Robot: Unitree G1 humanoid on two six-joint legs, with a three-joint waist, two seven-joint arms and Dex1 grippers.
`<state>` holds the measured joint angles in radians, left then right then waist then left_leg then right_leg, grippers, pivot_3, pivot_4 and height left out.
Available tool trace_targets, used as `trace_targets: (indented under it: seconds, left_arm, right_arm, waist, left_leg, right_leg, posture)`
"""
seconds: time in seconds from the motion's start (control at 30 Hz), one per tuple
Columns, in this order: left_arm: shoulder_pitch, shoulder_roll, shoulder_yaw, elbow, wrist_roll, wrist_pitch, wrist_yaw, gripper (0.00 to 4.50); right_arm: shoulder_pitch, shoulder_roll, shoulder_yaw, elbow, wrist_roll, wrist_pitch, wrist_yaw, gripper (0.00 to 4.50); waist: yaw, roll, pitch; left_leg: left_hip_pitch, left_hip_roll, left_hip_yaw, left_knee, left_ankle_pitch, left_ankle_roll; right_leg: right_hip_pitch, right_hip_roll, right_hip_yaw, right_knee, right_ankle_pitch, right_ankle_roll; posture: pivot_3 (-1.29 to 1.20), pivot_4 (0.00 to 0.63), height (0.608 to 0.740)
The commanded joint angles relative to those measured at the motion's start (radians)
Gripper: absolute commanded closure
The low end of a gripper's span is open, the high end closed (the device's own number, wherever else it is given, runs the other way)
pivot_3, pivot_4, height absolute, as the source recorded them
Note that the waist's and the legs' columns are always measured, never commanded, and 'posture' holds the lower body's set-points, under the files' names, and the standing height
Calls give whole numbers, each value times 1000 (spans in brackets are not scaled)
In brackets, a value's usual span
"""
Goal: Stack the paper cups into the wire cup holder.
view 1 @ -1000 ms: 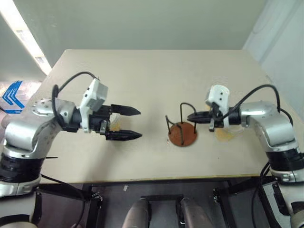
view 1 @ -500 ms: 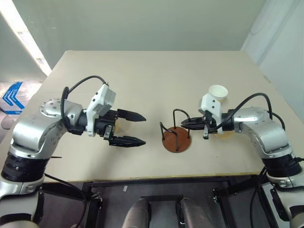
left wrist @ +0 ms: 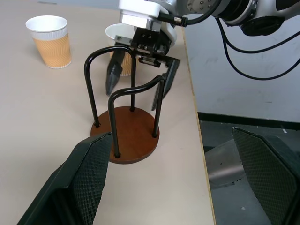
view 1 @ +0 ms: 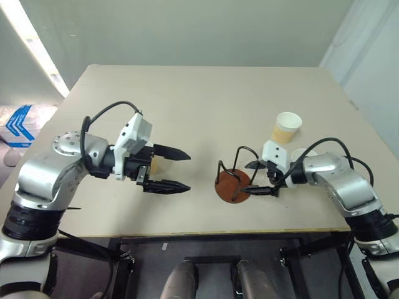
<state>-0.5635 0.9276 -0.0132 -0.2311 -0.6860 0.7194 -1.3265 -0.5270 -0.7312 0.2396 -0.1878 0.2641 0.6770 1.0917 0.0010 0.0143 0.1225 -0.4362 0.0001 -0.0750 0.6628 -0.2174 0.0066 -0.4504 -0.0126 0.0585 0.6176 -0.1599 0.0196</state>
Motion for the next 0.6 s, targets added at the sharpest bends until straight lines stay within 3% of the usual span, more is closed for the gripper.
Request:
trace_targets:
  seconds: [0.03,0.4,0.6]
  left_arm:
    - [-1,4,13,0,4,-21,-16,0]
    - [2,-20,11,16,18,-41,-17,0]
    - [-18,-35,9,52,52,-64,-7,0]
  right_arm:
    - [30,-61,-64,-84,41,20,19,213]
    - [84,-235,-209,-266,160,82,55,213]
    - [76,-343,-264,-182,121,3,73,213]
  waist:
    - [2,0,0]
    - [4,-1,0]
    - [6,-1,0]
  left_leg:
    - [0,0,0,0,0,0]
    - [-1,0,0,0,-1,-1]
    - [-1,0,0,0,-1,0]
  right_leg:
    - [0,0,0,0,0,0]
    - [1,0,1,-2,-1,1]
    - [1,0,1,-3,-1,1]
  posture:
    - [0,150,740]
    - [0,150,740]
    - [0,150,740]
